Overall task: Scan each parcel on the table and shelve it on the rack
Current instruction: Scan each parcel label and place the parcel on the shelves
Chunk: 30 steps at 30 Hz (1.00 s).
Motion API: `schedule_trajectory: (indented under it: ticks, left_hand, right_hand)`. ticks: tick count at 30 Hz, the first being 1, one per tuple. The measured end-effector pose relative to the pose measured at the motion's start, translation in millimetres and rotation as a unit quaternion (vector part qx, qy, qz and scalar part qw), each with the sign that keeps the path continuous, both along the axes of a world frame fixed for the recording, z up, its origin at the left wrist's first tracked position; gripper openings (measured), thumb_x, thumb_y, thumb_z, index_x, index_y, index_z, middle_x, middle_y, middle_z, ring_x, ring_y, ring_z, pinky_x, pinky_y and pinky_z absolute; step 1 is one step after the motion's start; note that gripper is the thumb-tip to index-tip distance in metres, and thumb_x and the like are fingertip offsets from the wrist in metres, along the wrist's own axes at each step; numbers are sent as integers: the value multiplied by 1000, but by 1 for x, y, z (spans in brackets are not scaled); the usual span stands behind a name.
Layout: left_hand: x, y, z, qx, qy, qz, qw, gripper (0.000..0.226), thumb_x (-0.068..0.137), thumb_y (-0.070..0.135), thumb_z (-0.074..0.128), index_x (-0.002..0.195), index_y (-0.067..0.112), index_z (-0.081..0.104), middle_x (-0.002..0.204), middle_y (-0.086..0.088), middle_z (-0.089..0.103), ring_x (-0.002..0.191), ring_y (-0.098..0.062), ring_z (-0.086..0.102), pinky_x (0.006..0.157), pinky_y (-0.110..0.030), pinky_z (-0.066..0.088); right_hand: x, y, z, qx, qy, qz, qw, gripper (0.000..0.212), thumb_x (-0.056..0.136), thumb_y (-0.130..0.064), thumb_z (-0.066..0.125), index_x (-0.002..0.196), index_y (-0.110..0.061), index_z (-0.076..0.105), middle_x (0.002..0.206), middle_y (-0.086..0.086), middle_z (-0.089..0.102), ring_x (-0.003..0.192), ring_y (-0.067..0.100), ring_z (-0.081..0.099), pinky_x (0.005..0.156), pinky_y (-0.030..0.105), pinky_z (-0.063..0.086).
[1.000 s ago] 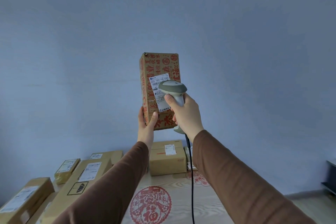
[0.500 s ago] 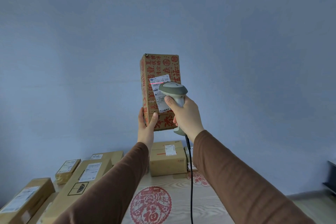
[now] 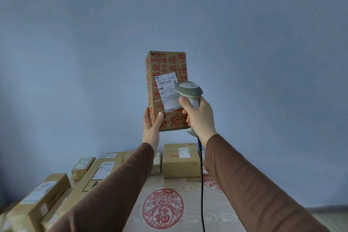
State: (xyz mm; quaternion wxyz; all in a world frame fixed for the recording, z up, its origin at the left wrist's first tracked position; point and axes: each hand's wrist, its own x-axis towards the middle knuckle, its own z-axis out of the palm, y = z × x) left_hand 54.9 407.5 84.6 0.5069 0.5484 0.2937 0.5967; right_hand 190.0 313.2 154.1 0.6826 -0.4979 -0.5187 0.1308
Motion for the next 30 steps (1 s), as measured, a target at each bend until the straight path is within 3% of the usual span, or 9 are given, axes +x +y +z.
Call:
schedule_trajectory:
  ticks: [6, 11, 17, 22, 27, 30]
  left_hand:
    - [-44, -6, 11, -16, -18, 38, 999, 66, 97, 55, 62, 155, 49, 30, 141, 14, 59, 125, -3, 58, 99, -31, 44]
    - [-104, -19, 26, -24, -26, 94, 995, 68, 96, 60, 61, 155, 54, 28, 137, 22, 60, 125, -1, 57, 107, -38, 42]
    - [-194, -48, 46, -27, -15, 169, 985, 69, 95, 66, 56, 156, 52, 28, 139, 12, 61, 126, -9, 57, 104, -39, 42]
    - [-281, -90, 57, -38, -15, 233, 972, 55, 96, 67, 54, 147, 54, 40, 130, 11, 67, 120, -11, 61, 89, -34, 45]
    - [-377, -146, 66, -41, -15, 281, 959, 50, 98, 63, 54, 144, 46, 46, 129, 3, 71, 119, -18, 66, 99, -38, 50]
    - [-443, -185, 74, -56, -10, 298, 953, 54, 98, 64, 54, 145, 40, 47, 128, 1, 73, 115, -18, 69, 92, -35, 51]
  right_hand:
    - [-14, 24, -14, -5, 139, 58, 989, 26, 95, -34, 72, 113, -17, 64, 85, -3, 62, 74, 15, 55, 74, 36, 49]
    - [-61, 45, -25, -40, 187, 146, 971, 28, 94, -27, 74, 116, -17, 59, 86, 0, 56, 67, 15, 49, 65, 30, 47]
    - [-156, 58, -25, -87, 183, 269, 942, 25, 95, -31, 73, 111, -18, 60, 83, 0, 60, 58, 12, 51, 53, 21, 49]
    - [-247, 49, -15, -95, 156, 338, 923, 21, 96, -31, 72, 109, -19, 61, 82, 0, 62, 52, 7, 53, 51, 19, 50]
    - [-350, 18, -6, -112, 137, 394, 902, 30, 96, -36, 71, 116, -16, 62, 84, 0, 63, 57, 10, 53, 51, 18, 51]
    - [-416, -12, 1, -116, 135, 428, 886, 31, 96, -36, 71, 116, -14, 63, 82, 0, 62, 56, 10, 52, 52, 19, 51]
